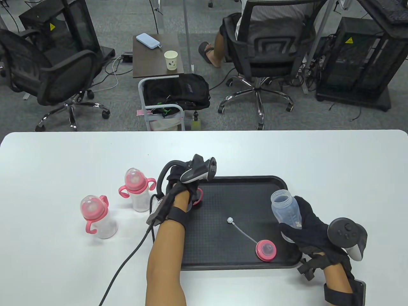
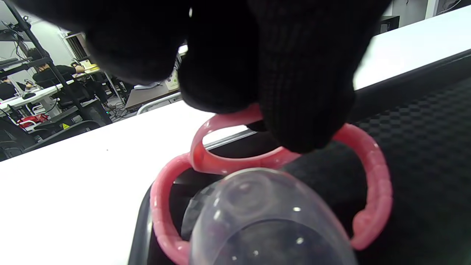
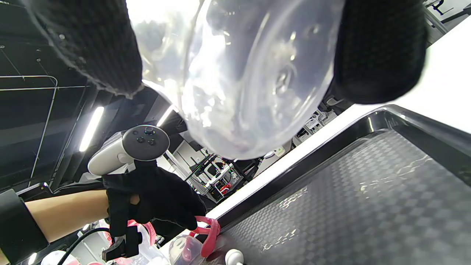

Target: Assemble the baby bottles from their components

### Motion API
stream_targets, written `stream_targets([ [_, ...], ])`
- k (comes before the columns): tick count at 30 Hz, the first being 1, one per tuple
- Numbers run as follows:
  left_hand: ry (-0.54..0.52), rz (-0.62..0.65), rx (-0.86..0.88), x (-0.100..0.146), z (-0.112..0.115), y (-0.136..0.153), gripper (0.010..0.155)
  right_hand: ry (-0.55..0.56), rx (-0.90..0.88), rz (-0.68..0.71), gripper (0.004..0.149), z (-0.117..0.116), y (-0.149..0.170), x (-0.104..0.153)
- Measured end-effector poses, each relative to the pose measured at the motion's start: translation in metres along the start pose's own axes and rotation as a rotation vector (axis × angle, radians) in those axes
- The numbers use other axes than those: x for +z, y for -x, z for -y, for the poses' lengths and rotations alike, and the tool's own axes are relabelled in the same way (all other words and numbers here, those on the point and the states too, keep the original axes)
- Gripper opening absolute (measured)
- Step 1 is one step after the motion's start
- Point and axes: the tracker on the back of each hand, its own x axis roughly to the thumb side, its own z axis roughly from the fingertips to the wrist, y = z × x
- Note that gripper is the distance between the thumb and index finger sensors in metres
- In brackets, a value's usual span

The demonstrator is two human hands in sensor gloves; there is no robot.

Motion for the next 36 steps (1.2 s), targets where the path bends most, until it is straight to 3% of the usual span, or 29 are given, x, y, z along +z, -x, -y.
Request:
stream_targets([
  [7, -0.049, -0.010, 0.003, -0.001, -0.001, 0.002, 0.044, -0.007, 0.001, -0.004, 0.096, 0.001, 0.000, 0.000],
  [16, -0.256, -0.041, 0.078, 0.016, -0.029, 0.020, 0.044, -0.023, 0.005, -0.008, 0.095, 0.000, 0.001, 0.000],
  [21, -0.374, -0.035, 0.172, 0.044, -0.050, 0.034, 0.045, -0.023, 0.000, -0.010, 0.095, 0.001, 0.001, 0.000],
  [27, -0.531, 0.044, 0.272, 0.094, -0.067, 0.041, 0.045, -0.014, -0.003, 0.000, 0.095, 0.003, 0.000, 0.001],
  [36, -0.650, 0.132, 0.500, 0.146, -0.055, 0.028, 0.045, -0.015, 0.015, 0.025, 0.095, 0.005, -0.007, 0.003],
])
